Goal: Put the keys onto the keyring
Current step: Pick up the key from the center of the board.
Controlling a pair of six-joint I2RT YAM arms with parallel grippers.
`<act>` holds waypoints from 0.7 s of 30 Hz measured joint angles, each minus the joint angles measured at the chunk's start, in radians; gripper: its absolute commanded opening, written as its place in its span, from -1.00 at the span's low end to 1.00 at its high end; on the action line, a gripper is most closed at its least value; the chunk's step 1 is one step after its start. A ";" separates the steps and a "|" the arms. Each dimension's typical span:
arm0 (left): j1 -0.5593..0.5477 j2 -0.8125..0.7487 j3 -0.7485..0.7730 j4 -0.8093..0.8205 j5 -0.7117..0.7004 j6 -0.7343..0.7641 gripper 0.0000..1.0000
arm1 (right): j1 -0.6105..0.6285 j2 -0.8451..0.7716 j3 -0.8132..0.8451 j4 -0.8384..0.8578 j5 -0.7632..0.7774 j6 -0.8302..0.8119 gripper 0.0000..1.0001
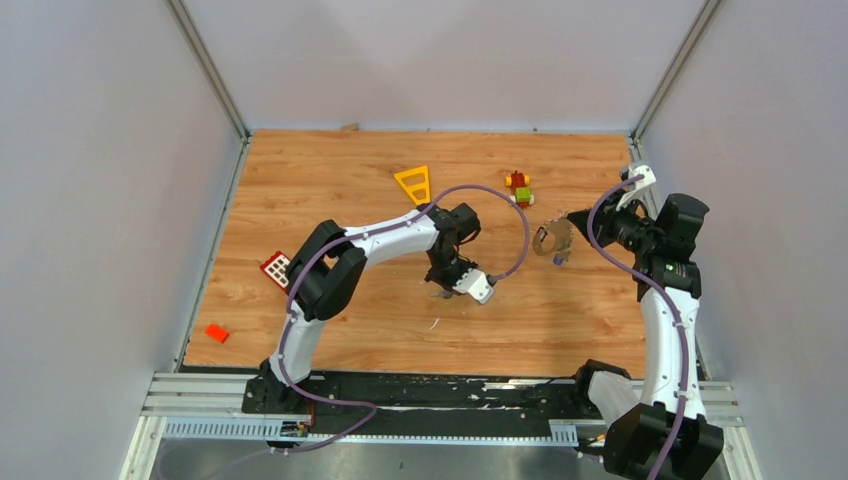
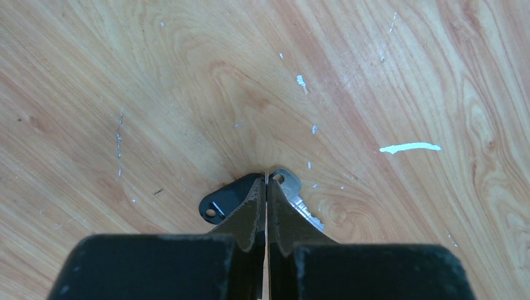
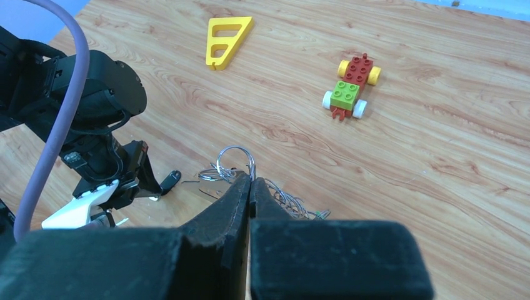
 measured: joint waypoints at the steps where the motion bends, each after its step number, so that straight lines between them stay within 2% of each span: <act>1: 0.002 0.000 0.000 0.001 0.005 -0.006 -1.00 | 0.000 0.000 -0.001 0.002 -0.004 0.000 -1.00; 5: 0.016 -0.037 -0.040 0.032 0.033 -0.050 -1.00 | 0.010 0.000 -0.007 0.015 -0.023 0.000 -1.00; 8: 0.036 -0.135 -0.110 0.064 0.048 -0.107 -1.00 | 0.053 0.000 -0.012 0.019 -0.030 -0.002 -1.00; 14: 0.069 -0.367 -0.192 0.154 0.048 -0.276 -1.00 | 0.238 0.008 -0.012 0.025 -0.032 -0.045 -1.00; 21: 0.083 -0.529 -0.218 0.215 0.048 -0.483 -1.00 | 0.453 0.082 0.011 0.060 -0.050 -0.121 -1.00</act>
